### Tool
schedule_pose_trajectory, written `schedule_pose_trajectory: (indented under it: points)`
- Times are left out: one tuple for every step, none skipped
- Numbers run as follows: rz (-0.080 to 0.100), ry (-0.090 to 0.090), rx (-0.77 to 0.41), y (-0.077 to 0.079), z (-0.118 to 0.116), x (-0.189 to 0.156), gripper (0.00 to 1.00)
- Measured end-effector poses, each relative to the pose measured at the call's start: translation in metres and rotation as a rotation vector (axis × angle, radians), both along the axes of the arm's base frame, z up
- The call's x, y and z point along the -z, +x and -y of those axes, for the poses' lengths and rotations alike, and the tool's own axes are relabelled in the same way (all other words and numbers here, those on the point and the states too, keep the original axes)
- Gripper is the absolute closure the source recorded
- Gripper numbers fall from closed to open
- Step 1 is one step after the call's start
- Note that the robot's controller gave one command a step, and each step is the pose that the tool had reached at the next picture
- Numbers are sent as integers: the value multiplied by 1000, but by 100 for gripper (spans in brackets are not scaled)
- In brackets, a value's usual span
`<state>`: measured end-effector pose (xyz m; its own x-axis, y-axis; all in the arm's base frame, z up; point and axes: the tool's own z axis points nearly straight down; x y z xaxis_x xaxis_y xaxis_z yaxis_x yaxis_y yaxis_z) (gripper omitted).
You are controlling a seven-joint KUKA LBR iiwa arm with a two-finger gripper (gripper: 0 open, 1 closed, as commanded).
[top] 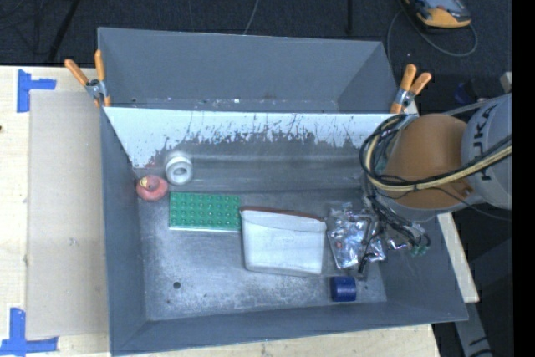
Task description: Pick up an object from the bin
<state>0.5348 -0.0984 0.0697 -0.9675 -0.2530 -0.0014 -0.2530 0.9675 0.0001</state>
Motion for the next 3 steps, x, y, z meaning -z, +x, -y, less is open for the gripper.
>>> schedule_pose_trajectory:
  points:
    - [-1, 0, 0, 0, 0, 0, 100]
    - [0, 0, -61, 17, -2, 0, 100]
    - [-1, 0, -60, 17, -1, 0, 0]
